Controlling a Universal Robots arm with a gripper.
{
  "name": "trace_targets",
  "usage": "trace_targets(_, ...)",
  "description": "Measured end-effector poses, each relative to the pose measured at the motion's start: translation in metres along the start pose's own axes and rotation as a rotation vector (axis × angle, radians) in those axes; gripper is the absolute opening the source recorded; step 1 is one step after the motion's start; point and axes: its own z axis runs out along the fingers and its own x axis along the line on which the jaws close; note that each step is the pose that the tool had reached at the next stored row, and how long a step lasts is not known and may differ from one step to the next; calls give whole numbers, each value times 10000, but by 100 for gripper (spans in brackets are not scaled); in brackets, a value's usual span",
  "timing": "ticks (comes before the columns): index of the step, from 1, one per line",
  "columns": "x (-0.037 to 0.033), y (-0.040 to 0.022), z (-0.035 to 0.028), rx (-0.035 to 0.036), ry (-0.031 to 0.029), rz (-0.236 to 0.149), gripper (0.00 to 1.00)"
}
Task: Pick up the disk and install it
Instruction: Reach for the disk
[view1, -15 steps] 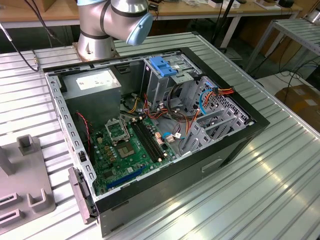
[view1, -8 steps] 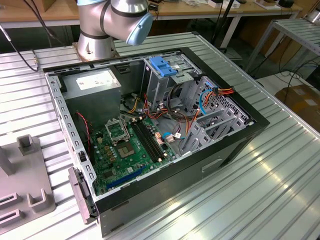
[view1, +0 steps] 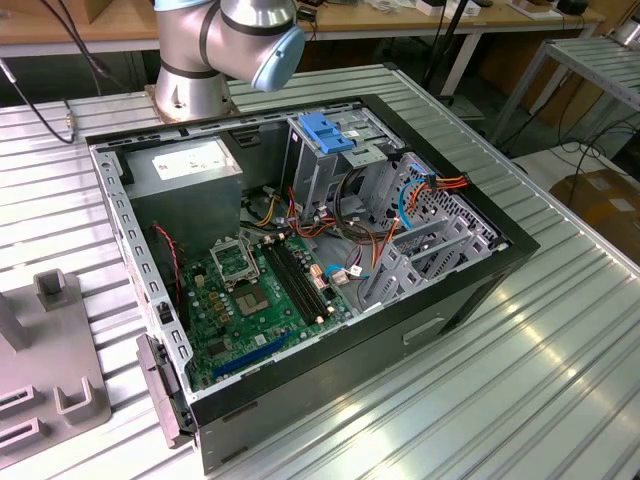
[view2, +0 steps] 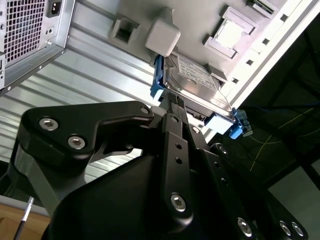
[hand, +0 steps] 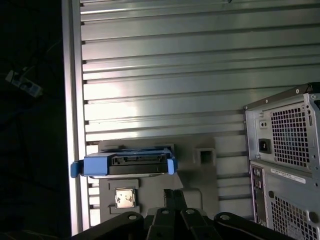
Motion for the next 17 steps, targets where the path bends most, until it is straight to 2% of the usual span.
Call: trace_targets(17, 252, -19, 1, -1, 0, 1, 10)
